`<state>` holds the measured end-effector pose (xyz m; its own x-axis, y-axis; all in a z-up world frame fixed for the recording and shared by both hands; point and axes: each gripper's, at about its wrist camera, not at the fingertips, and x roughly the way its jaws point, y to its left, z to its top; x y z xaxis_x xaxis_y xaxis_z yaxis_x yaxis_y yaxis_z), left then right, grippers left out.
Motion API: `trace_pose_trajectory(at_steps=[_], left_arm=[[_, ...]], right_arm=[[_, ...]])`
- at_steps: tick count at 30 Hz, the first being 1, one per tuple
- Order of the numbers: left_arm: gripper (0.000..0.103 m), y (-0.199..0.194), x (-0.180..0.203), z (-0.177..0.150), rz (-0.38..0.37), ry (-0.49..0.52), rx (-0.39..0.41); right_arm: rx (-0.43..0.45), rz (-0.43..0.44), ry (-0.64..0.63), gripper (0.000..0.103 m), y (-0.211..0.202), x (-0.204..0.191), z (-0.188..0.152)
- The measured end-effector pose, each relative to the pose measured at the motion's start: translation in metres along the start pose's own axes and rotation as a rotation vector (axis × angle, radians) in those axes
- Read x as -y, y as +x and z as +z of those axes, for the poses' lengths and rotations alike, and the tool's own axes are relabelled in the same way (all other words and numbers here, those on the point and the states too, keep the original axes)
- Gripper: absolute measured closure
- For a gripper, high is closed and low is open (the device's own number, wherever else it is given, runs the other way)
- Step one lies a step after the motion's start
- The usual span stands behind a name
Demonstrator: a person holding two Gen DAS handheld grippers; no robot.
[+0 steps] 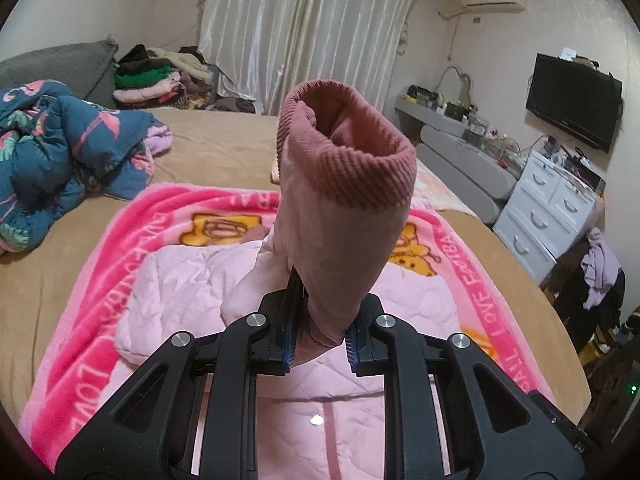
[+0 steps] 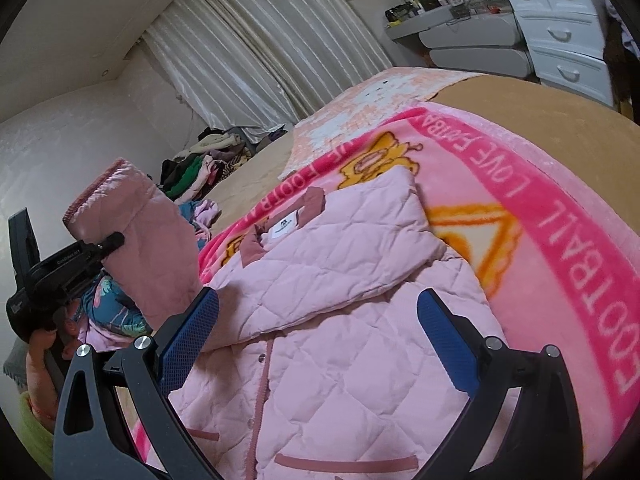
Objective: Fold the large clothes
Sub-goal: 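Lay the held sleeve across the jacket front and open the left gripper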
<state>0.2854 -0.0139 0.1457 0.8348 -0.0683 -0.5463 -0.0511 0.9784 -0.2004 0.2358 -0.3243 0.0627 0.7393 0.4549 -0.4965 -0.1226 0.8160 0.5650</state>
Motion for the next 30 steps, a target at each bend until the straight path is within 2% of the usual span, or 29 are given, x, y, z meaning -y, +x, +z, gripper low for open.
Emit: trace_pose_trajectory(at_steps=[11,16,20,25,26,27,28,29,30], left_arm=[[0.091,0.043,0.03,-0.031,-0.035,0.058,-0.096],[0.087,0.067,0.043,-0.056,-0.052,0.079,-0.151],[0.073,0.086,0.058,-0.08,-0.073,0.129,-0.214],[0.055,0.1,0.076,-0.106,-0.062,0.224,-0.287],[0.046,0.101,0.076,-0.112,-0.066,0.241,-0.31],[0.028,0.1,0.077,-0.115,-0.074,0.245,-0.323],[0.018,0.098,0.077,-0.119,-0.094,0.252,-0.338],[0.011,0.096,0.077,-0.123,-0.106,0.26,-0.342],[0.011,0.094,0.078,-0.126,-0.11,0.272,-0.346]], right_arm=[[-0.015,-0.029,0.036,0.004,0.008,0.021,-0.005],[-0.027,-0.043,0.053,0.004,0.013,0.029,-0.007],[-0.043,-0.057,0.081,0.004,0.018,0.037,-0.009],[-0.045,-0.081,0.118,0.004,0.018,0.048,-0.01],[-0.045,-0.086,0.124,0.004,0.018,0.049,-0.01],[-0.045,-0.09,0.13,0.004,0.019,0.05,-0.01],[-0.046,-0.092,0.135,0.004,0.019,0.051,-0.01],[-0.048,-0.093,0.139,0.004,0.02,0.051,-0.011],[-0.051,-0.093,0.14,0.004,0.021,0.051,-0.011]])
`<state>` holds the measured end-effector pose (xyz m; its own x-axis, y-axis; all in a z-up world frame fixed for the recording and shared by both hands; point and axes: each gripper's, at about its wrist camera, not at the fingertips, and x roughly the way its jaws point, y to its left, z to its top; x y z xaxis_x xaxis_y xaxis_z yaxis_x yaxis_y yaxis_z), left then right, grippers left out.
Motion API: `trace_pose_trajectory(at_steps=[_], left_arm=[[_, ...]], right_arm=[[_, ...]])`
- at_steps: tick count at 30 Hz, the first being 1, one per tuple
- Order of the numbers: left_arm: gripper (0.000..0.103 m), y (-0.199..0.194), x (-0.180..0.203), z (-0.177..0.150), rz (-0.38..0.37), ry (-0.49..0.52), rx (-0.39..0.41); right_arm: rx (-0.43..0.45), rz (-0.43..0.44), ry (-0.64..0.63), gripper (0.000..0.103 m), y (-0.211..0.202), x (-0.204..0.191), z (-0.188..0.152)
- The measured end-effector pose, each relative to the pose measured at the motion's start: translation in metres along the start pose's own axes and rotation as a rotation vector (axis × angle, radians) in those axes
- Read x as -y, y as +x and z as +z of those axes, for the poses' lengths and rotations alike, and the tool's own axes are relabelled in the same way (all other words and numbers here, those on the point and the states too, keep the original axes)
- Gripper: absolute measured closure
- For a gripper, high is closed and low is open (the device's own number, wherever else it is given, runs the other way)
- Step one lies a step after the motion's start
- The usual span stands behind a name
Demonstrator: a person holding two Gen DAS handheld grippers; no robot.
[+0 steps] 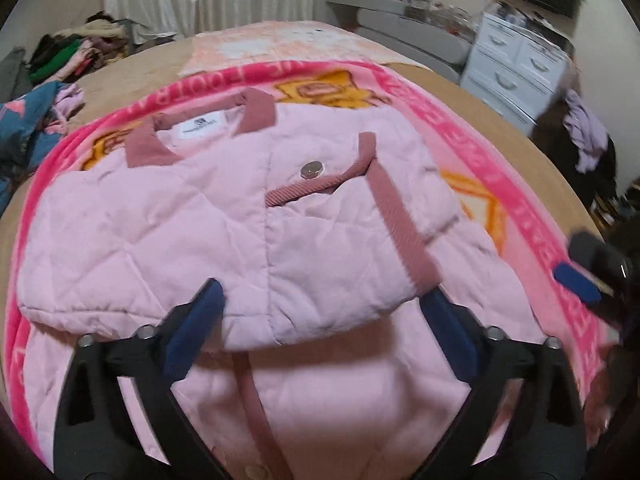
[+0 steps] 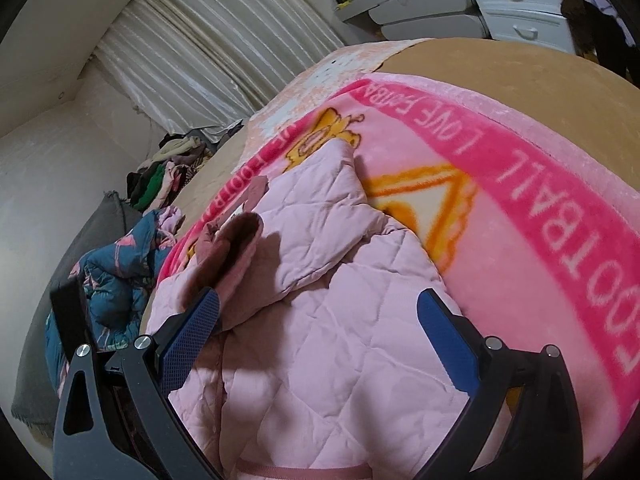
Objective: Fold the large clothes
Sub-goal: 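Lay the held sleeve across the jacket front and open the left gripper, then grasp the mauve-trimmed front panel edge with the right gripper, then fold the front panel over the sleeve and open the right gripper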
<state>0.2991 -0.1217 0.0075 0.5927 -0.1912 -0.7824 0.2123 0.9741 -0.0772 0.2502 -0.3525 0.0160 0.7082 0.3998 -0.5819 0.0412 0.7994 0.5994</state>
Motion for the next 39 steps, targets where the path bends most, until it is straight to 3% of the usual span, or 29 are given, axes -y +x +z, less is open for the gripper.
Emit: trace_pose_trajectory(at_steps=[7,17,25,28,30,31,32,33,39], left_arm=[[0.009,-0.032,-0.02,-0.016,-0.036,-0.036,0.01],[0.009,-0.077,-0.134,-0.016,0.122,-0.216,0.089],[0.009,-0.092,-0.213,-0.023,0.195,-0.337,0.132],[0.009,-0.09,-0.228,-0.027,0.184,-0.375,0.151],[0.009,-0.087,-0.235,-0.03,0.172,-0.401,0.156],[0.009,-0.086,-0.238,-0.031,0.167,-0.412,0.158],[0.009,-0.084,-0.243,-0.032,0.162,-0.425,0.159],[0.009,-0.083,-0.246,-0.032,0.159,-0.431,0.159],[0.009,-0.08,-0.257,-0.024,0.167,-0.454,0.162]], right_arm=[[-0.042,0.004,-0.032,0.004,0.014,-0.015,-0.004],[-0.184,0.071,-0.072,0.004,0.07,-0.064,-0.03],[-0.194,0.057,-0.036,0.005,0.102,-0.079,-0.038],[-0.221,0.039,-0.02,0.023,0.115,-0.074,-0.038],[-0.241,0.05,-0.045,0.054,0.121,-0.075,-0.039],[-0.241,0.056,-0.062,0.059,0.121,-0.077,-0.039],[-0.231,0.066,-0.097,0.073,0.12,-0.081,-0.039],[-0.22,0.076,-0.119,0.08,0.117,-0.084,-0.038],[-0.106,0.122,-0.284,0.087,0.094,-0.12,0.0]])
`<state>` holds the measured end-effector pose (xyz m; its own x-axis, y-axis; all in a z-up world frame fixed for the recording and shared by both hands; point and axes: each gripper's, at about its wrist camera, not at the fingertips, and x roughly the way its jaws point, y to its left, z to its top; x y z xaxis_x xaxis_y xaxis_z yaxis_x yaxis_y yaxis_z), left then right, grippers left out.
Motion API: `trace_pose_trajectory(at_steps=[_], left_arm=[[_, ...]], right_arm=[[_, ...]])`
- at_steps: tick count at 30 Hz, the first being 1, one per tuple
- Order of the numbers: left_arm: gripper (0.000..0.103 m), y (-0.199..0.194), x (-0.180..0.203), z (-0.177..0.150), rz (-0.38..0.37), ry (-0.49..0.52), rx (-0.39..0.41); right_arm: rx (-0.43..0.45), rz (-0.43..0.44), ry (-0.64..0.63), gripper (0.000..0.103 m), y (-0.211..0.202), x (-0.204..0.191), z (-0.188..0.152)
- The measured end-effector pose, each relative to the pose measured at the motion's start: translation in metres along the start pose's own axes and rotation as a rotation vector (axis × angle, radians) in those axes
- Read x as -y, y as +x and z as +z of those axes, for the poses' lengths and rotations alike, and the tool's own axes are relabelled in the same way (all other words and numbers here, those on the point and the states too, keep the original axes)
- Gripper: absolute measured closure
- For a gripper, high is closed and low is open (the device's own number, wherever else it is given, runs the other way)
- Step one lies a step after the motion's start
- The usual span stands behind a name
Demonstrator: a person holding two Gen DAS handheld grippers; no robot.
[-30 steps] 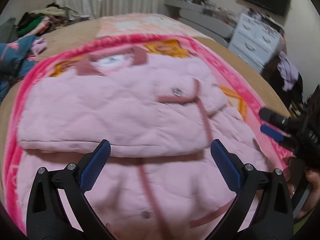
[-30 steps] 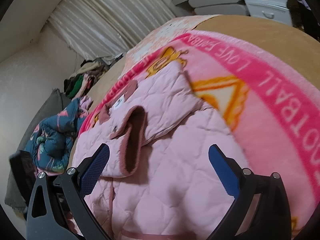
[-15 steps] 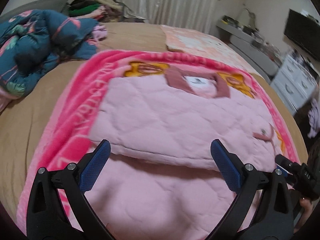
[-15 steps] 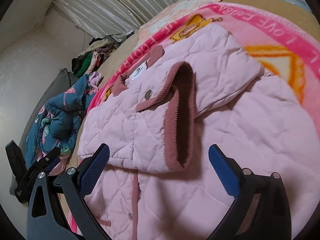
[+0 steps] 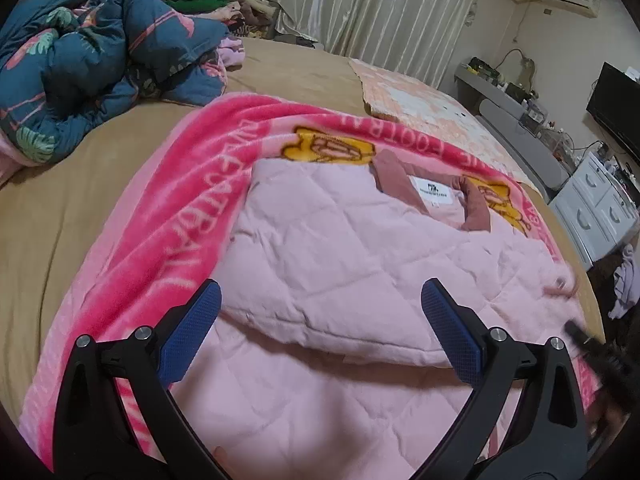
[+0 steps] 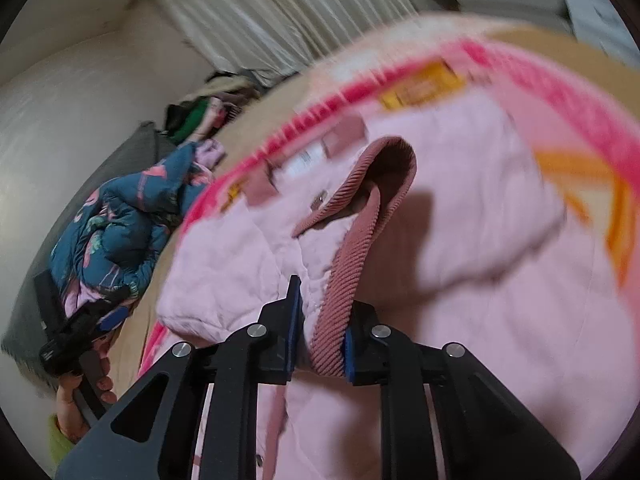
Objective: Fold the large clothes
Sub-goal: 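Fold the front panel over the sleeve and open the right gripper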
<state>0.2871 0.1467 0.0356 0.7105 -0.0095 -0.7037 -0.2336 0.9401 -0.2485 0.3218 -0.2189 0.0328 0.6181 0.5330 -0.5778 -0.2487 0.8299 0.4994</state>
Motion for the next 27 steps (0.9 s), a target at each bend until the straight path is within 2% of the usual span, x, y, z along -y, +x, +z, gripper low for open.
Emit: trace_pose_trajectory(at_steps=[4,7,19,21,23,27], left_arm=[[0.009,0.008,0.011,0.015,-0.009,0.014,-0.008],[0.009,0.019,0.02,0.021,-0.028,0.008,-0.027],[0.009,0.065,0.054,0.011,-0.013,0.086,-0.137],[0.009,0.075,0.053,0.006,-0.007,0.083,-0.171],[0.009,0.083,0.053,-0.001,0.011,0.098,-0.195],[0.009,0.09,0.054,-0.011,0.022,0.12,-0.214]], right_arm=[[0.057,-0.061,-0.117,0.087,-0.009,-0.01,0.038],[0.047,-0.12,-0.142,0.087,0.0,0.002,0.051],[-0.003,-0.207,-0.084,0.088,0.022,0.046,0.033],[-0.043,-0.239,-0.098,0.082,0.026,0.043,0.029],[-0.046,-0.276,-0.101,0.072,0.025,0.041,0.028],[0.025,-0.328,-0.116,0.055,0.01,0.031,0.032]])
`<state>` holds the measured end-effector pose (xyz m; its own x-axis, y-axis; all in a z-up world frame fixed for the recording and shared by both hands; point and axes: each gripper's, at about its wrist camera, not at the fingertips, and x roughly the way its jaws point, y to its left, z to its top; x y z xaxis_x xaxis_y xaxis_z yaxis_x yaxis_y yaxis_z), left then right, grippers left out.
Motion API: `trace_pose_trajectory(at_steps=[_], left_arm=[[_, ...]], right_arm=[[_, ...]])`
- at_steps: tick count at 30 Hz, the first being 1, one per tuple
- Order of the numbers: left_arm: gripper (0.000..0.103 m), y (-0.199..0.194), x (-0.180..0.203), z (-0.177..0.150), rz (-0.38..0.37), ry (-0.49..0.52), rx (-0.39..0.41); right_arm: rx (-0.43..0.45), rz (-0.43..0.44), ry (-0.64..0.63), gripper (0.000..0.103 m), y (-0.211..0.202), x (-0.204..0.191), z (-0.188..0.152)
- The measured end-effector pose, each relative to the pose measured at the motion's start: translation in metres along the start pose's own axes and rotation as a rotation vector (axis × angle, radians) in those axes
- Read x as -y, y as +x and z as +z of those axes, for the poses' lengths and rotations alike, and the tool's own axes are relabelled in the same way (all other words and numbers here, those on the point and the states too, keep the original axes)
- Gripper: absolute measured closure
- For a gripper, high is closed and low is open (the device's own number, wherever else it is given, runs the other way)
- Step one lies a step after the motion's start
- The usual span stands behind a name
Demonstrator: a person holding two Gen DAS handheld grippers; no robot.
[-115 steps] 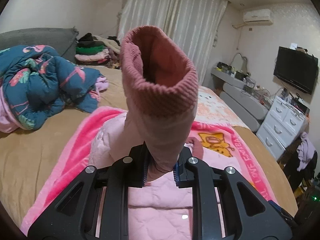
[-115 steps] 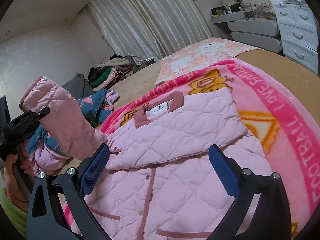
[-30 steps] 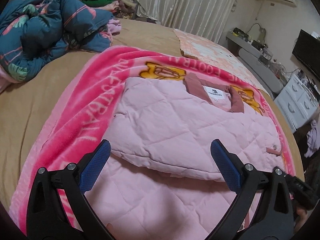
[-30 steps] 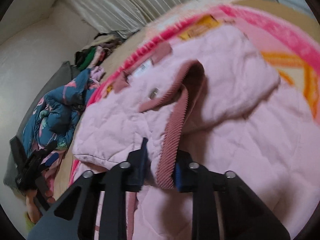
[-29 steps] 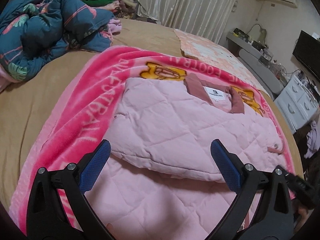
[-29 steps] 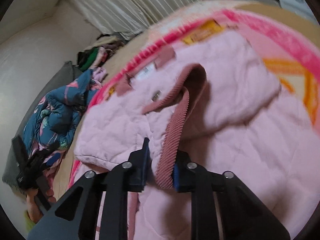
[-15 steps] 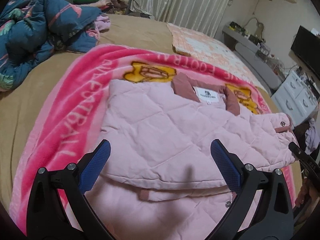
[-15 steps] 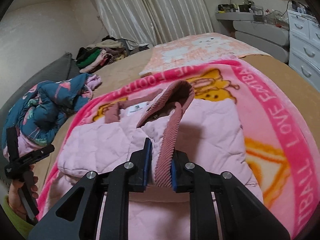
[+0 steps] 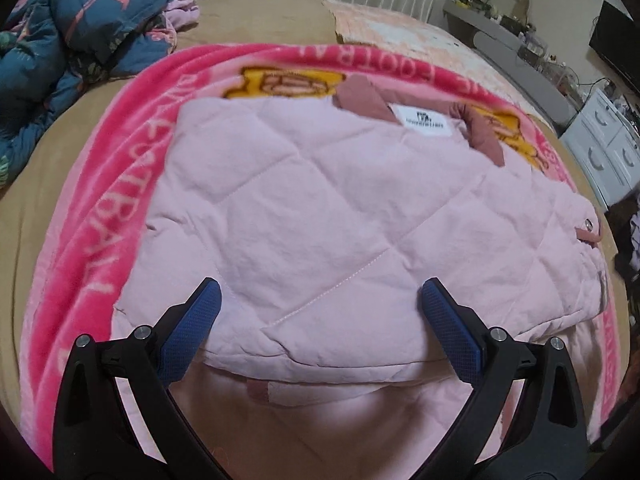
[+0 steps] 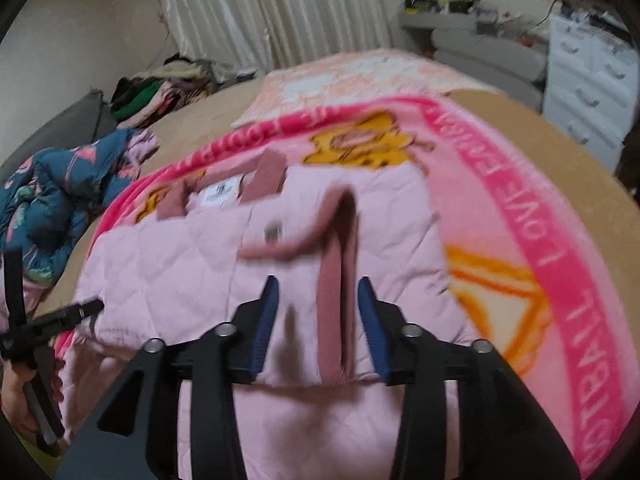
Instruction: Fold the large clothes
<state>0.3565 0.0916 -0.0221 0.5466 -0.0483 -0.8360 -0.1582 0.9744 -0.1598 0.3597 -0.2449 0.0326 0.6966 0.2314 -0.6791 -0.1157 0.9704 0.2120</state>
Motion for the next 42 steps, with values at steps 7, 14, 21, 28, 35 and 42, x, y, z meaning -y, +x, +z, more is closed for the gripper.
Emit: trace_pose_trajectory(at_steps=[7,14,21,28,35,42], left_arm=[[0.009,0.011,-0.005,-0.008,-0.015,-0.009,-0.008],[0.008,0.015,-0.009,-0.008,-0.038,-0.019,-0.015],[0.008,0.018,-0.007,-0.009,-0.036,-0.008,-0.011],[0.009,0.018,-0.004,-0.01,-0.012,-0.008,-0.007],[0.009,-0.009,-0.007,-0.011,-0.018,-0.022,0.007],[0.009,-0.035,-0.009,-0.016,-0.025,-0.037,0.041]], right_arm=[[0.007,0.069,-0.162,0.032,0.003,-0.057,0.016],[-0.091,0.069,-0.334,0.021,0.054,-0.12,0.011],[-0.281,-0.035,-0.352,0.012,0.125,-0.124,-0.016],[-0.266,-0.043,-0.344,0.01,0.135,-0.12,-0.023],[-0.233,-0.023,-0.295,0.01,0.119,-0.113,-0.031],[-0.244,-0.011,-0.238,0.01,0.099,-0.105,-0.039]])
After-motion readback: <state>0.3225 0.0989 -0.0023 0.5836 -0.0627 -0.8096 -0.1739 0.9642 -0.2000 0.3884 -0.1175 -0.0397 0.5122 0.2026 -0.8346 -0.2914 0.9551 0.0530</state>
